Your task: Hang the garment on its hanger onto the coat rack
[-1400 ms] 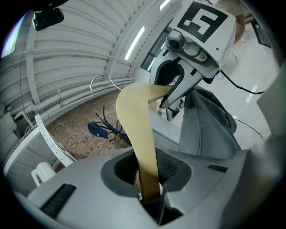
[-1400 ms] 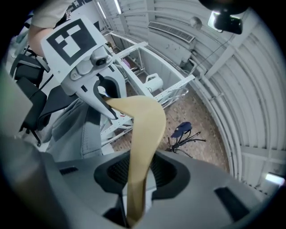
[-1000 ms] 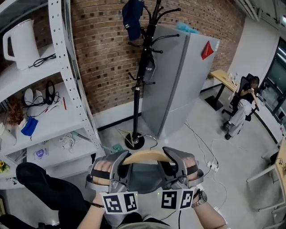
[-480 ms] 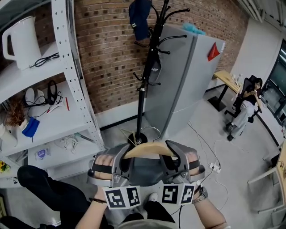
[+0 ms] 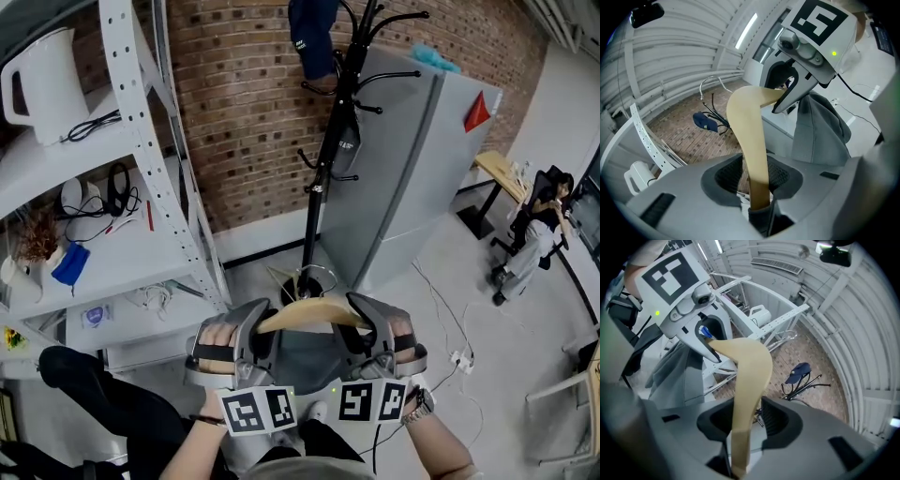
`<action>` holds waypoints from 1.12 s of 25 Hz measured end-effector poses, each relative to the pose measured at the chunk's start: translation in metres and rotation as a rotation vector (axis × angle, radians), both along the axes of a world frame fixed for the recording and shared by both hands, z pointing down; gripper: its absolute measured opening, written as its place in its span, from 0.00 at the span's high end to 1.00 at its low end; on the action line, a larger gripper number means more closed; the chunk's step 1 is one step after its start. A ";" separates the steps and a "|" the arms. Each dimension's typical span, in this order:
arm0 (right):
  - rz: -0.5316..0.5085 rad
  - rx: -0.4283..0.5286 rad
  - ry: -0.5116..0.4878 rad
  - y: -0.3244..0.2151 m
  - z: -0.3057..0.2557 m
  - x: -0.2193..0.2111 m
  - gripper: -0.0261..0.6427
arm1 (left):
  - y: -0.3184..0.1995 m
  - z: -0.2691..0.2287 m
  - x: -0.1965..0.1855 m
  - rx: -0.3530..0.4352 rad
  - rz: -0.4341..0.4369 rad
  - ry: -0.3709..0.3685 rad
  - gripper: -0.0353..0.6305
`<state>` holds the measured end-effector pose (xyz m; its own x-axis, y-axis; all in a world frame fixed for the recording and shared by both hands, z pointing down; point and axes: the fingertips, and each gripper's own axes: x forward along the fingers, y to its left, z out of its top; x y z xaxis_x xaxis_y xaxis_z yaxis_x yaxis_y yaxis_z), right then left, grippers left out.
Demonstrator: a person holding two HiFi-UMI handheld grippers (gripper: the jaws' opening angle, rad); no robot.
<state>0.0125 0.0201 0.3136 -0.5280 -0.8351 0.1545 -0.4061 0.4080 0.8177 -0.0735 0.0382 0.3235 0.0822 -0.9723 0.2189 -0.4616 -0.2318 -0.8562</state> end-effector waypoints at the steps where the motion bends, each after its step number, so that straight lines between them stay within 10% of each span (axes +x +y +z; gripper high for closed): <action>1: -0.008 -0.003 -0.001 -0.006 0.001 -0.001 0.74 | -0.006 0.001 -0.001 -0.003 -0.009 -0.001 0.79; 17: -0.128 0.015 0.005 -0.096 -0.001 -0.008 0.73 | -0.083 0.003 -0.006 0.005 -0.151 -0.001 0.78; 28: -0.047 -0.024 0.014 -0.146 0.013 -0.021 0.73 | -0.141 0.016 -0.022 -0.011 -0.064 0.015 0.78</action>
